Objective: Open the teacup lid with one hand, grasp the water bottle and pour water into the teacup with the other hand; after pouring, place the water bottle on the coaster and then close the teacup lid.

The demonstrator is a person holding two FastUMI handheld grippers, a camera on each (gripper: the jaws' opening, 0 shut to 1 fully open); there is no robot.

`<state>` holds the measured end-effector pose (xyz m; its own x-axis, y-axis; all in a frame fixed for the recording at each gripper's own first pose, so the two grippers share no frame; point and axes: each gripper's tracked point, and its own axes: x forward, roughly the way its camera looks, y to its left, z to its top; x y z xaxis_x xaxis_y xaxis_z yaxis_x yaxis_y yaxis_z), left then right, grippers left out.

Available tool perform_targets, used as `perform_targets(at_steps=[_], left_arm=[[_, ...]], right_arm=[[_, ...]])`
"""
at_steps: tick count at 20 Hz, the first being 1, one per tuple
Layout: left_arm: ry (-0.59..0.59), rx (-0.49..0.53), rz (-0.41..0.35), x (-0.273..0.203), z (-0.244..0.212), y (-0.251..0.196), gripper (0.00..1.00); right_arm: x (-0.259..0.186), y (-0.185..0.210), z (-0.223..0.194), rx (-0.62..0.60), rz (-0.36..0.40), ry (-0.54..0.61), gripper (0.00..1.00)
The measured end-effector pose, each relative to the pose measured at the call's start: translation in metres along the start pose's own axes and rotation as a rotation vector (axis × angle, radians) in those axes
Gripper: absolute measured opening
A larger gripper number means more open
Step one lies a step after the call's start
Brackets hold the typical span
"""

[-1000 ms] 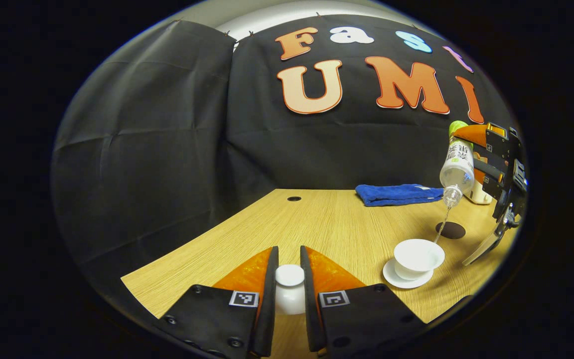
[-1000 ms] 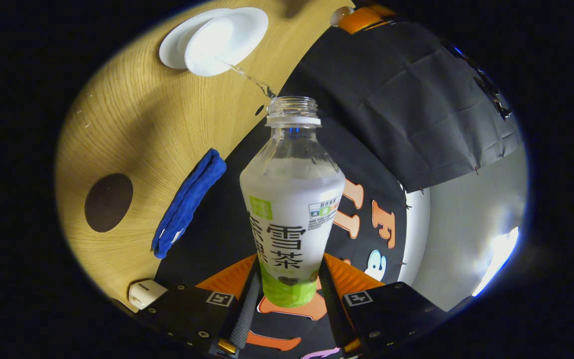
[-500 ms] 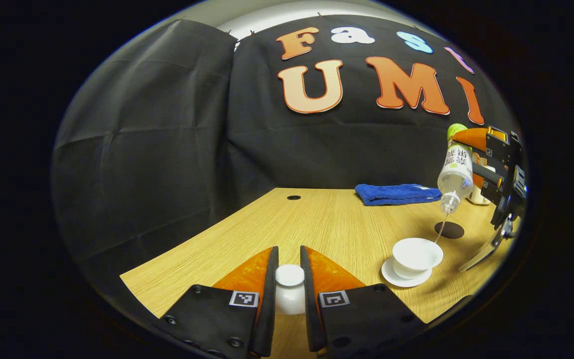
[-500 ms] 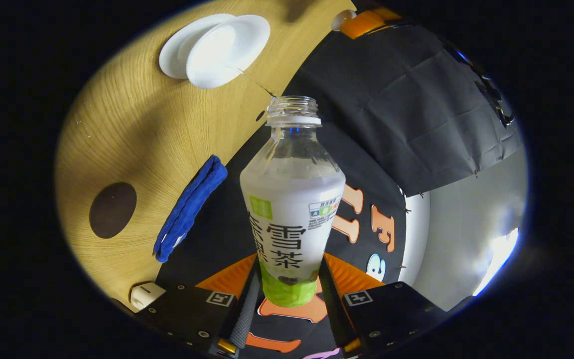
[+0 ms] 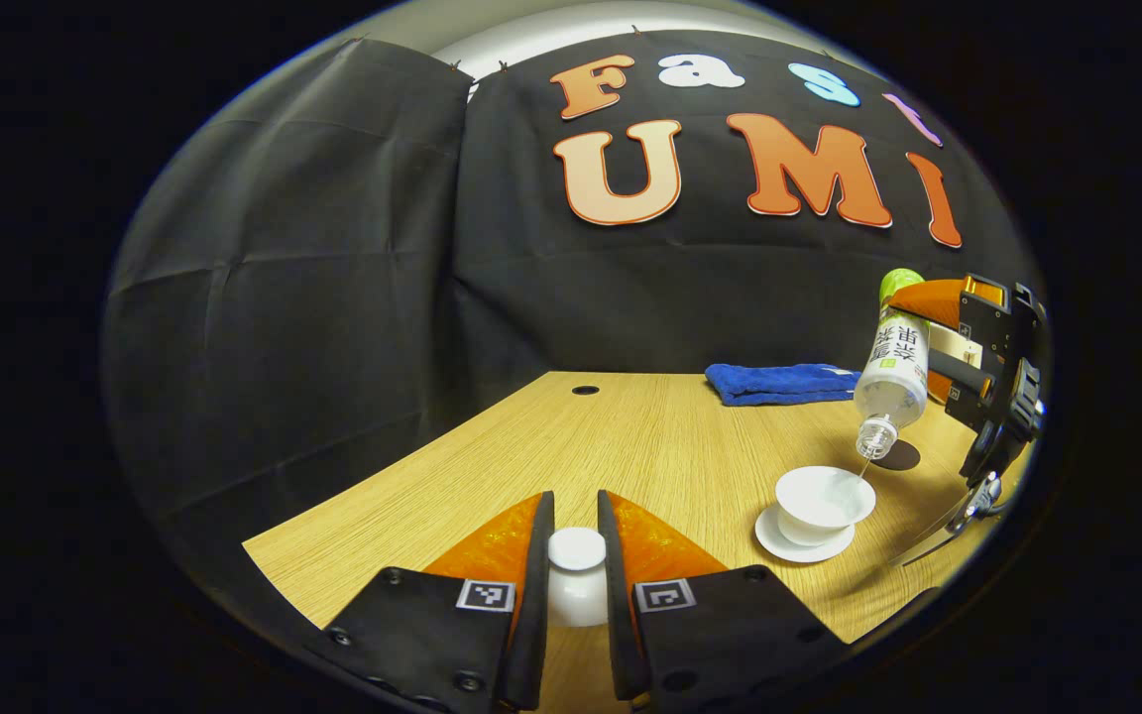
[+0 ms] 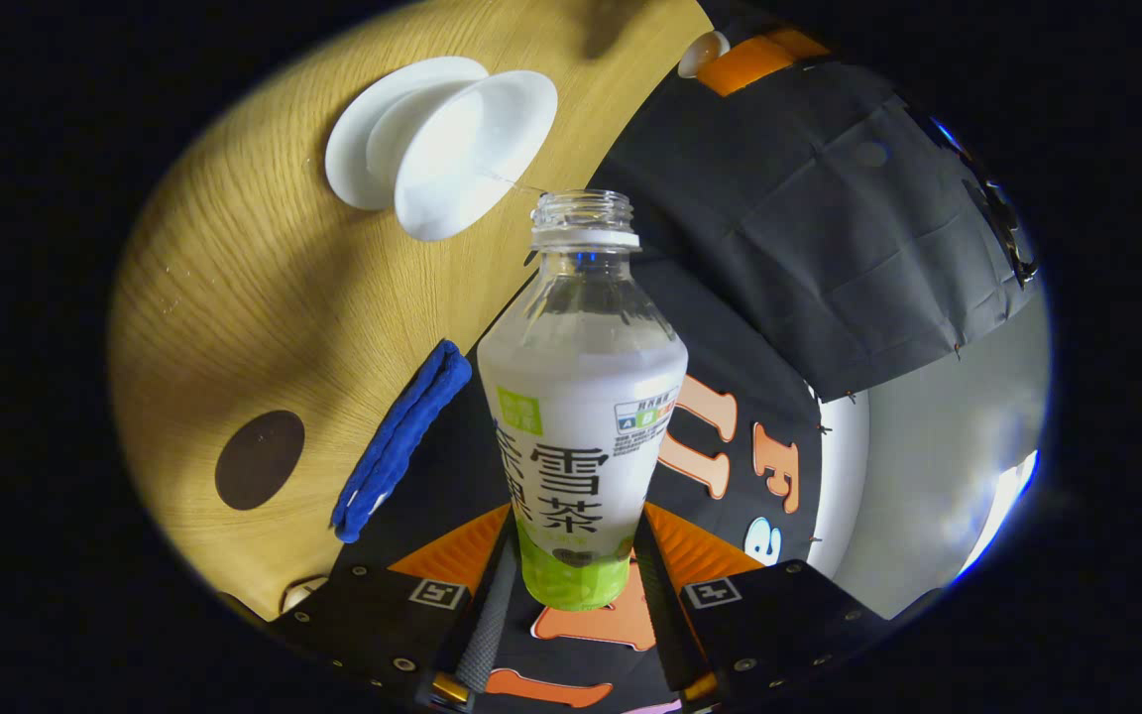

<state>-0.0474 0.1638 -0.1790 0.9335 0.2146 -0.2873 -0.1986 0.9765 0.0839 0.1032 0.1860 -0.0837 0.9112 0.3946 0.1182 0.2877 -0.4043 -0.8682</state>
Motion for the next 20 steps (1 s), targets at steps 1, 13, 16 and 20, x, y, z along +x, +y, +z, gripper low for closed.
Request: perform_targets(at_steps=[1, 13, 16, 20], left_arm=[[-0.004, -0.003, -0.004, -0.001, 0.002, -0.001, 0.3], [-0.014, -0.022, -0.017, -0.009, 0.006, -0.006, 0.3], [-0.016, -0.029, -0.042, -0.009, 0.007, -0.017, 0.27], [-0.003, -0.025, -0.058, -0.007, 0.004, -0.028, 0.27]], right_arm=[[0.0, 0.005, 0.001, 0.024, 0.015, 0.0, 0.65], [-0.012, 0.055, 0.015, 0.586, 0.214, 0.096, 0.66], [-0.009, 0.047, -0.007, 0.706, 0.172, 0.164, 0.66], [0.001, 0.06, -0.033, 0.935, 0.187, 0.25, 0.66]])
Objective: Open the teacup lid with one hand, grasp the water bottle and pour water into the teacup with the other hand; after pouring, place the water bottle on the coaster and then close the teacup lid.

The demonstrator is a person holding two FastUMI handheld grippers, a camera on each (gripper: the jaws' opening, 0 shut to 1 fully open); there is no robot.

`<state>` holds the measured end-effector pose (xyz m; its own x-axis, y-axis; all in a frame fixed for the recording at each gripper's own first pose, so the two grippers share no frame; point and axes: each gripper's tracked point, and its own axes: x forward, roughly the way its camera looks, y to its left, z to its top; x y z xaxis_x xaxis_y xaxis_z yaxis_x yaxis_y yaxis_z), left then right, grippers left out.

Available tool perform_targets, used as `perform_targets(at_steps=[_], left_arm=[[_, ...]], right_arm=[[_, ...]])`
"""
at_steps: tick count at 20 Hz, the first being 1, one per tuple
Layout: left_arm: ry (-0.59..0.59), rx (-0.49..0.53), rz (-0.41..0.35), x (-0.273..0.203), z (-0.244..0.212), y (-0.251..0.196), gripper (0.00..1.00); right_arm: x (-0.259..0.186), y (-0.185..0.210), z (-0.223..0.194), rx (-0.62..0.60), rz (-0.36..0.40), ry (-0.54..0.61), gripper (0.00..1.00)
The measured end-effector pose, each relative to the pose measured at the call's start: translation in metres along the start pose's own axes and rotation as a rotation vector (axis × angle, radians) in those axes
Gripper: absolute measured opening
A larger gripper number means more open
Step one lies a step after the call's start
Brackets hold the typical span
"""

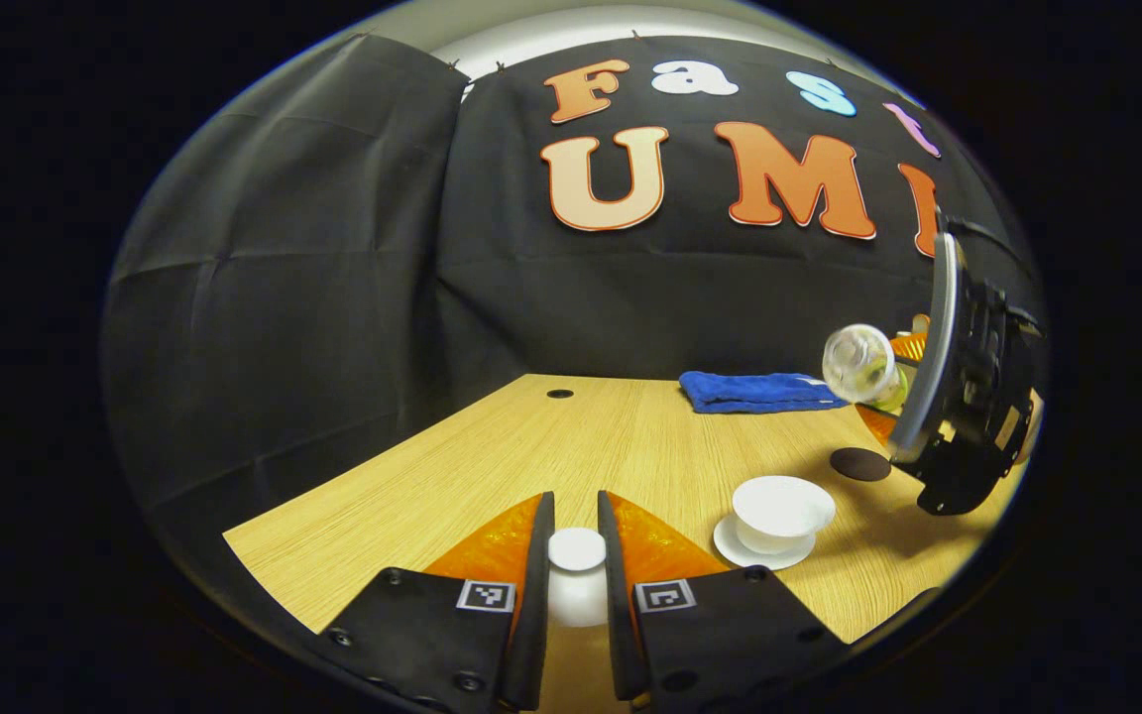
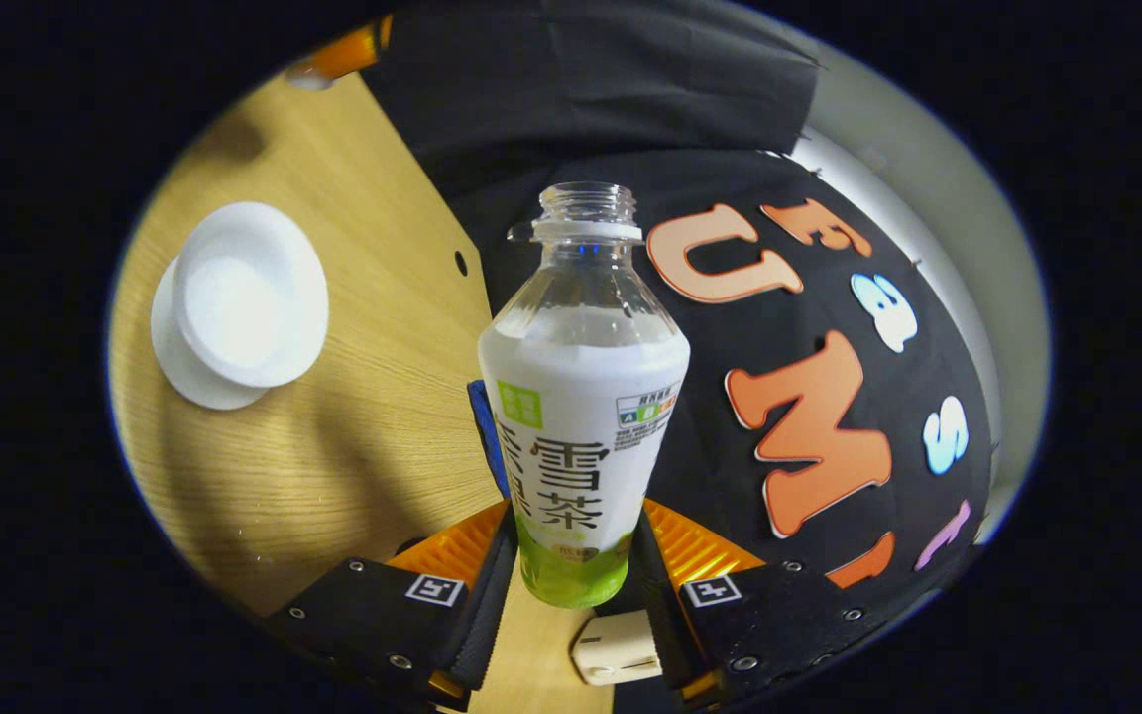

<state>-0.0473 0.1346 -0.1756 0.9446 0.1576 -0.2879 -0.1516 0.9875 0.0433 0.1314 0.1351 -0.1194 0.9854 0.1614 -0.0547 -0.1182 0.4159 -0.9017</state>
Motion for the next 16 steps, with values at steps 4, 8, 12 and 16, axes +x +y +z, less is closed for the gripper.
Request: perform_targets(at_steps=[4, 8, 12, 16], left_arm=[[-0.001, 0.024, -0.01, 0.001, 0.002, -0.012, 0.3], [0.0, 0.03, -0.02, -0.001, 0.002, -0.022, 0.3], [0.0, 0.034, -0.023, -0.001, 0.003, -0.025, 0.3], [-0.002, 0.032, -0.017, -0.005, 0.004, -0.025, 0.3]], right_arm=[[0.009, -0.004, -0.02, 0.229, 0.024, 0.077, 0.66], [0.016, -0.005, -0.032, 0.5, 0.067, 0.11, 0.66], [0.021, -0.005, -0.045, 0.703, 0.107, 0.149, 0.66], [0.019, 0.004, -0.056, 0.855, 0.148, 0.19, 0.66]])
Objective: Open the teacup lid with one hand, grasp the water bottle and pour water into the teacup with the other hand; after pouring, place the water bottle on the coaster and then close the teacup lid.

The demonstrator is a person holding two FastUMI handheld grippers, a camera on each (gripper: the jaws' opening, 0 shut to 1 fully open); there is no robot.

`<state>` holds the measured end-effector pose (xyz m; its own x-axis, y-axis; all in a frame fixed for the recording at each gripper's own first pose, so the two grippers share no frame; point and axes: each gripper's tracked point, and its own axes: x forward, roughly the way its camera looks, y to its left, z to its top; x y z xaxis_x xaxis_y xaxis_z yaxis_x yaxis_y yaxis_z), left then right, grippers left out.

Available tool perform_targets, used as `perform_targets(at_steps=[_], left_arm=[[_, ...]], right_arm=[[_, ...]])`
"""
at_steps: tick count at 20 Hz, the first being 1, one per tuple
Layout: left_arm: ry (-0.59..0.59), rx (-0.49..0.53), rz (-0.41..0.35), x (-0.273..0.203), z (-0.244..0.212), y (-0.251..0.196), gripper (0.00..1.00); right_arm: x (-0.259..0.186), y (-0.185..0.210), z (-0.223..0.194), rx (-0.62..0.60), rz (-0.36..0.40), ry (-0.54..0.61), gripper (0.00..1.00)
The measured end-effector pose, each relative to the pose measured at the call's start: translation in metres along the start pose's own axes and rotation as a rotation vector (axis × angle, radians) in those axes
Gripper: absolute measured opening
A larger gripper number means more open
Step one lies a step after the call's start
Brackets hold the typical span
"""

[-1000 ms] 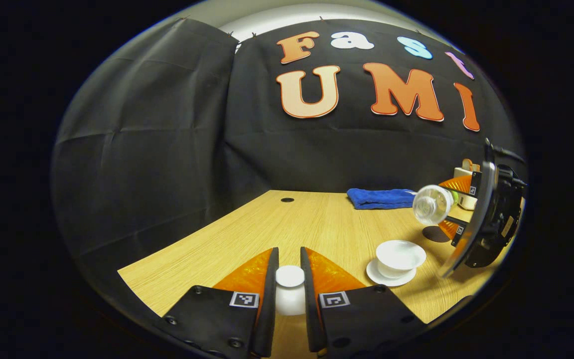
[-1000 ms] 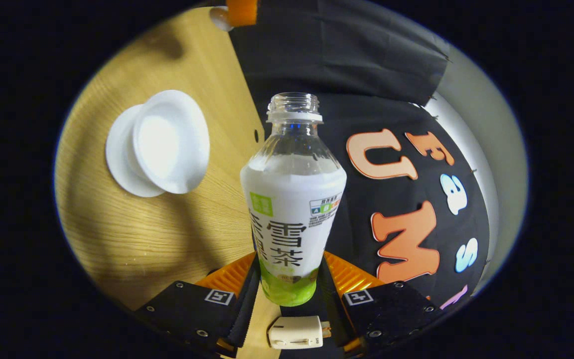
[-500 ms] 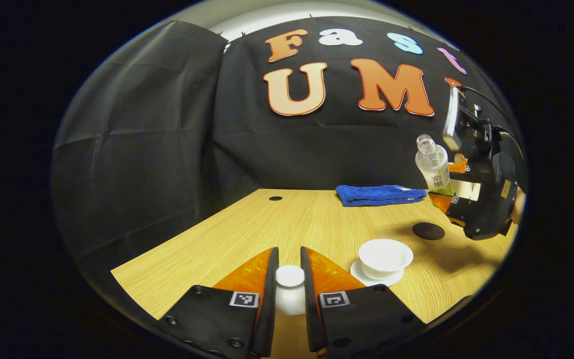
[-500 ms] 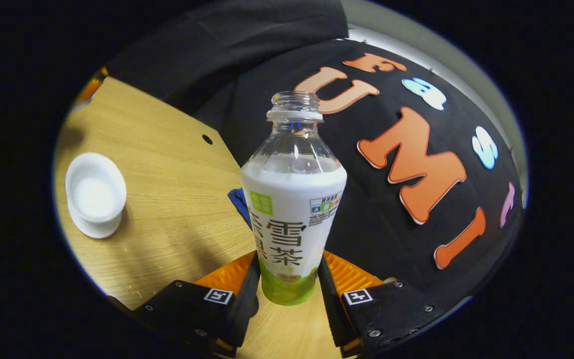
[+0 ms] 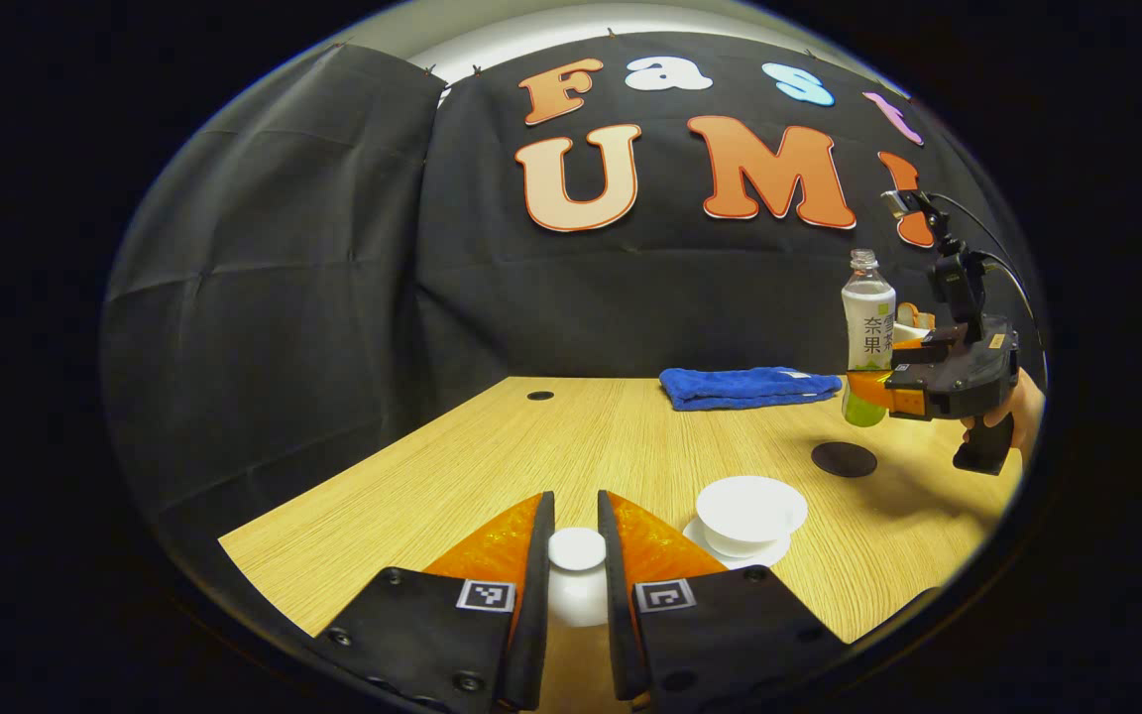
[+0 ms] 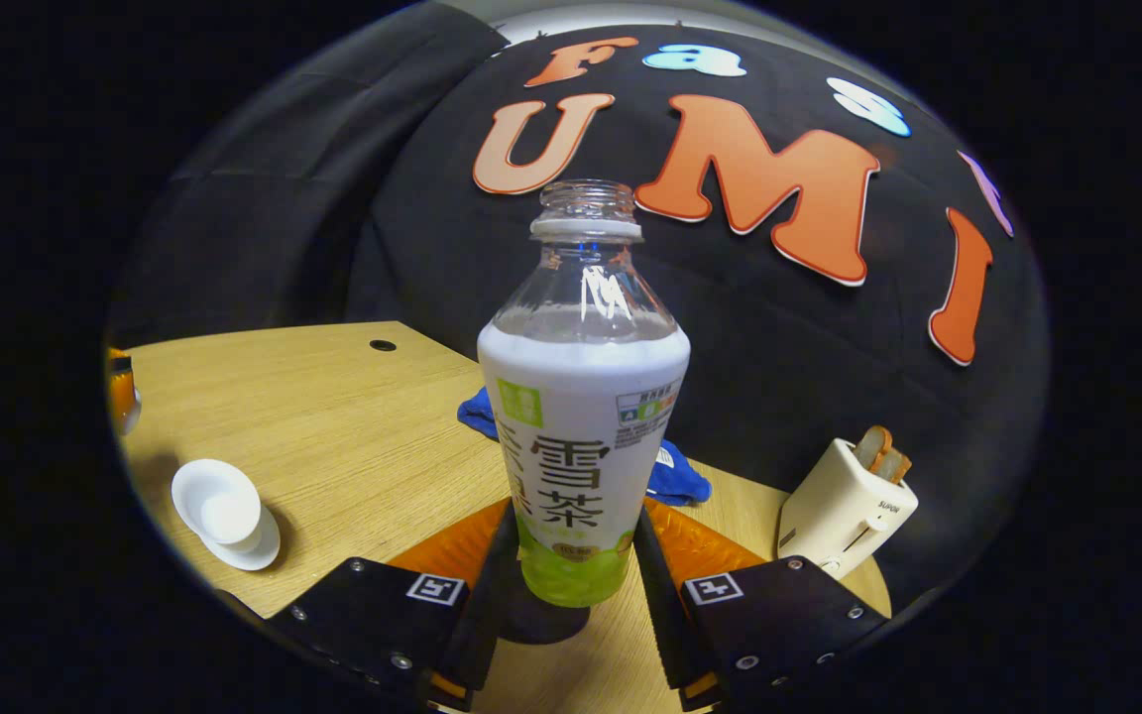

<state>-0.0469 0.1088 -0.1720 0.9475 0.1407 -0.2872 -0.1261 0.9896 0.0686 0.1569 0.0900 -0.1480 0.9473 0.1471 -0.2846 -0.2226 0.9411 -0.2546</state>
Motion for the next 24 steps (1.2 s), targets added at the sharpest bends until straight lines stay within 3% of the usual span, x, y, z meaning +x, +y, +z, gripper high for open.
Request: perform_targets(at_steps=[4, 15, 16, 24], left_arm=[[0.004, -0.005, -0.001, 0.0, -0.001, -0.001, 0.3], [0.002, -0.007, -0.003, -0.001, -0.003, -0.005, 0.27], [0.004, -0.008, -0.003, 0.0, -0.003, -0.005, 0.3], [0.001, -0.024, -0.024, 0.005, -0.003, -0.016, 0.27]], right_arm=[[0.003, 0.004, -0.006, 0.116, 0.05, 0.029, 0.66], [0.008, 0.025, -0.045, 0.251, 0.115, 0.144, 0.66], [0.009, 0.026, -0.047, 0.262, 0.116, 0.151, 0.66], [0.01, 0.028, -0.047, 0.232, 0.112, 0.109, 0.66]])
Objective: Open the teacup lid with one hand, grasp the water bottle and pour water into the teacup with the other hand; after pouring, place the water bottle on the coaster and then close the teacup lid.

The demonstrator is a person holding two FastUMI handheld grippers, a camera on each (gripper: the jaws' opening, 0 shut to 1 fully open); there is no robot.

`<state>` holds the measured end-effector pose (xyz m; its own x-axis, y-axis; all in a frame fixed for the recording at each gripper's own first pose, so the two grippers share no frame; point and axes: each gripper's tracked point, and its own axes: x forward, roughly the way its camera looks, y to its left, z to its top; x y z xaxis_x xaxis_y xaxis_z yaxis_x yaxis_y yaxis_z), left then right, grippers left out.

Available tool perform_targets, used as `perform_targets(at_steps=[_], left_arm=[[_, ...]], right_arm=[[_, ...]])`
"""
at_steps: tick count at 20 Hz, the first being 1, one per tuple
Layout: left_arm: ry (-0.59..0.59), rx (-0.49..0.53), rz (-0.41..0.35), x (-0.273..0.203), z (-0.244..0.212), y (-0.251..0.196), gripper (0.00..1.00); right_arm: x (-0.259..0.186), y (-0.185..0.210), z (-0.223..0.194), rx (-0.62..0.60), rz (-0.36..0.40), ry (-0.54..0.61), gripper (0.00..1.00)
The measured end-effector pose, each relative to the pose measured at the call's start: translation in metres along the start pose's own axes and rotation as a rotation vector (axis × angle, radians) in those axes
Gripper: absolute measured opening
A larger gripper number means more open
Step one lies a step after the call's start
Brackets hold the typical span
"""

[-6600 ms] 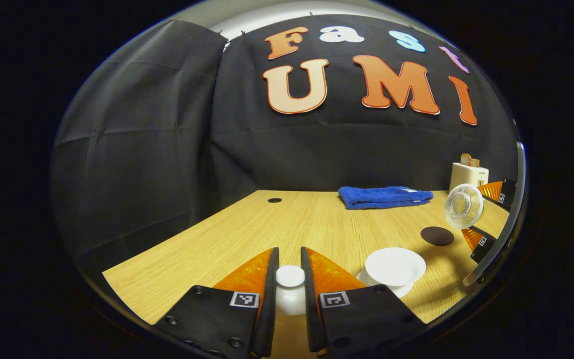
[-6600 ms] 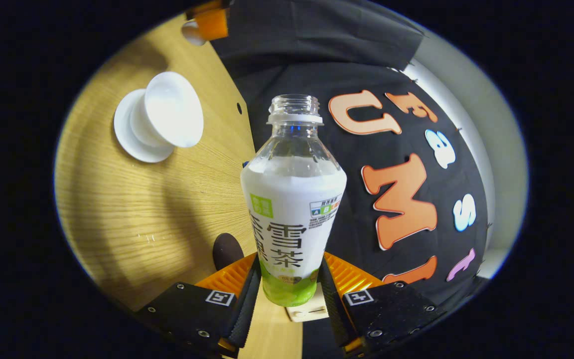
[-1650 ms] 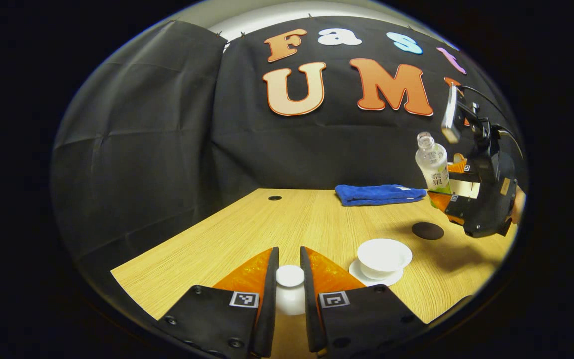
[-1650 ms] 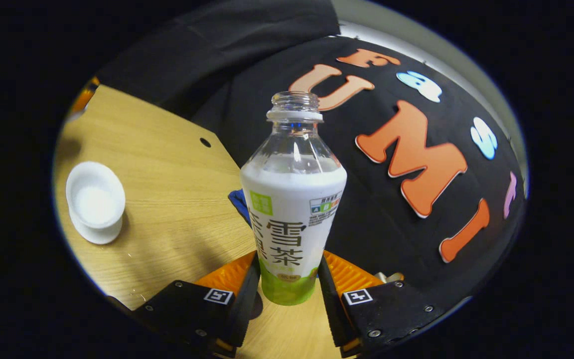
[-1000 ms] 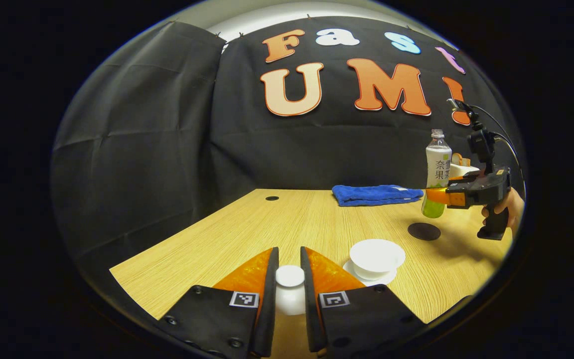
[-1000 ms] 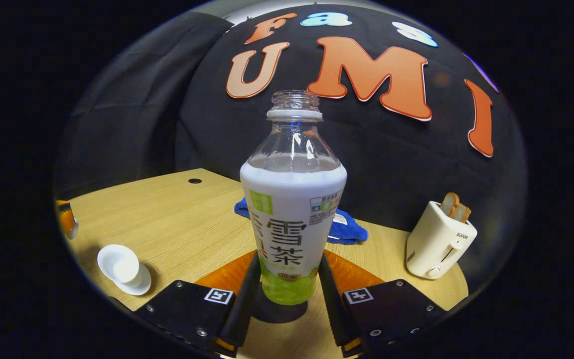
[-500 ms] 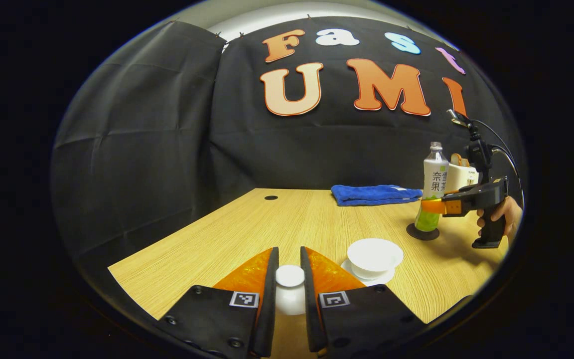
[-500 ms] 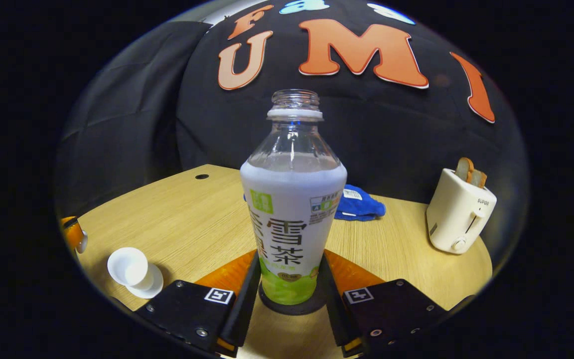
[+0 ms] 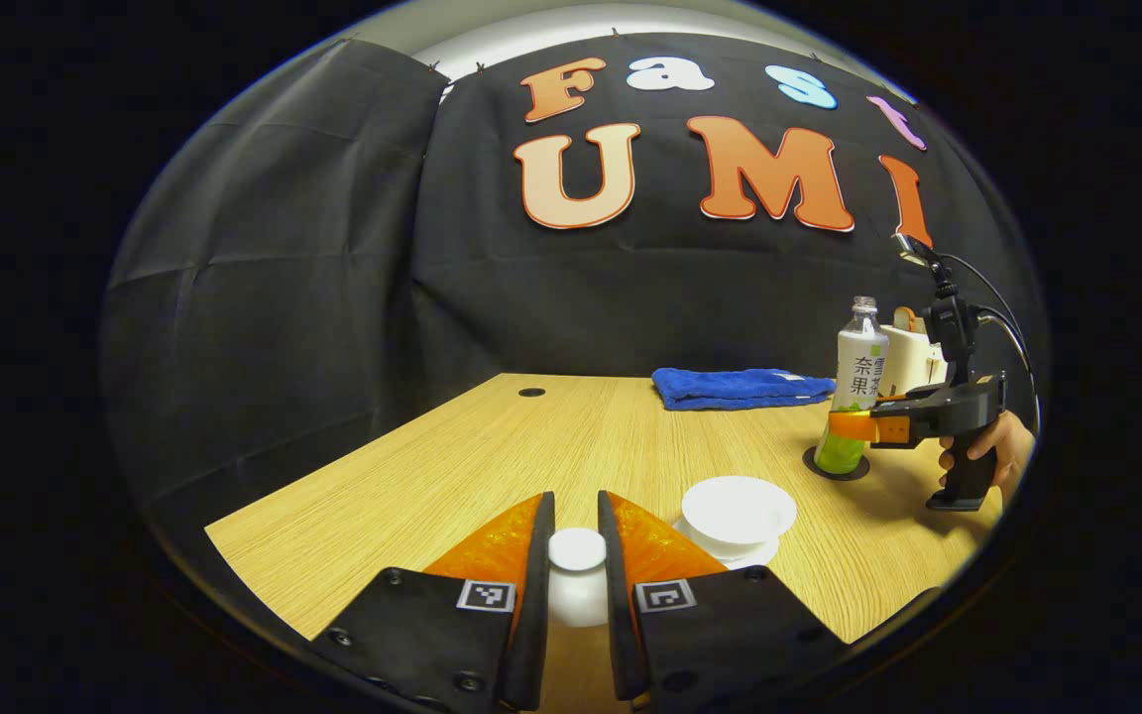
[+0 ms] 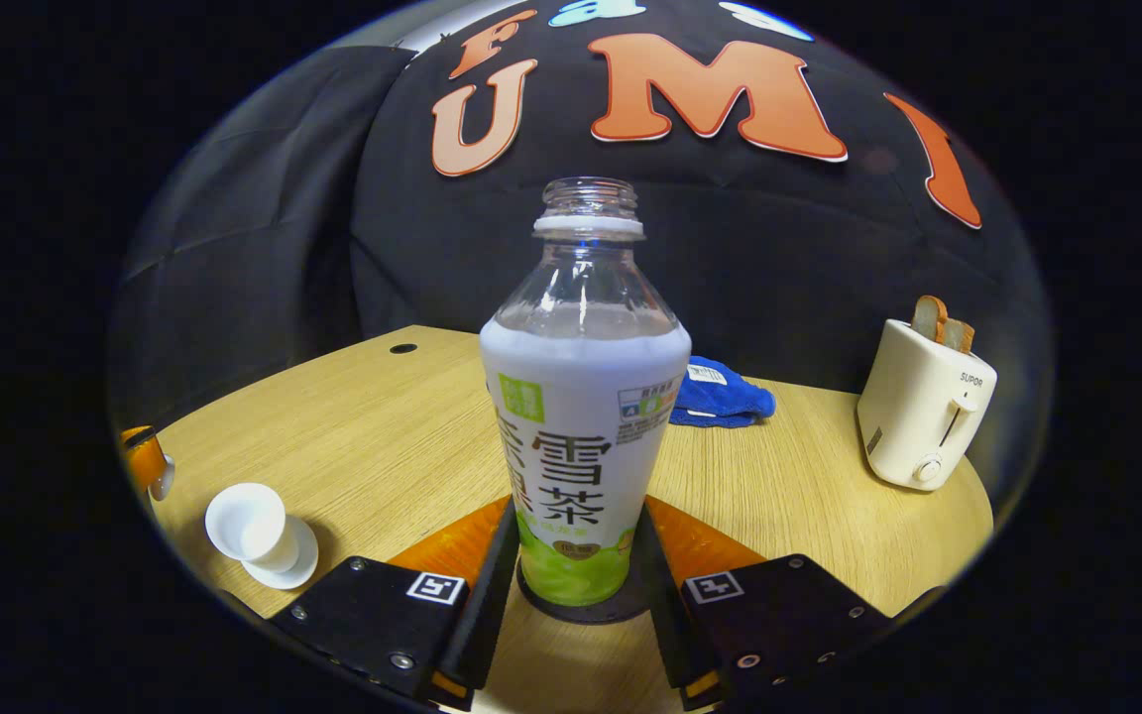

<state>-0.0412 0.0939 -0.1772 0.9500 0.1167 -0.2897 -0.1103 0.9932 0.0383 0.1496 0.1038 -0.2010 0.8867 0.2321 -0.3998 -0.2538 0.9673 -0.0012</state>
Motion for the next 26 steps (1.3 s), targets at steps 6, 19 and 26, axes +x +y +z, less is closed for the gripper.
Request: perform_targets(at_steps=[6, 19, 26], left_arm=[[0.003, -0.012, -0.016, 0.007, -0.001, -0.008, 0.27], [-0.04, -0.047, -0.135, 0.022, 0.021, -0.068, 0.3], [-0.041, -0.04, -0.183, 0.04, 0.026, -0.096, 0.3]], right_arm=[[0.002, -0.01, -0.001, 0.007, -0.02, -0.001, 0.72], [-0.048, -0.037, 0.006, 0.015, -0.038, -0.076, 0.95], [-0.095, -0.061, 0.02, 0.031, -0.061, -0.152, 0.95]])
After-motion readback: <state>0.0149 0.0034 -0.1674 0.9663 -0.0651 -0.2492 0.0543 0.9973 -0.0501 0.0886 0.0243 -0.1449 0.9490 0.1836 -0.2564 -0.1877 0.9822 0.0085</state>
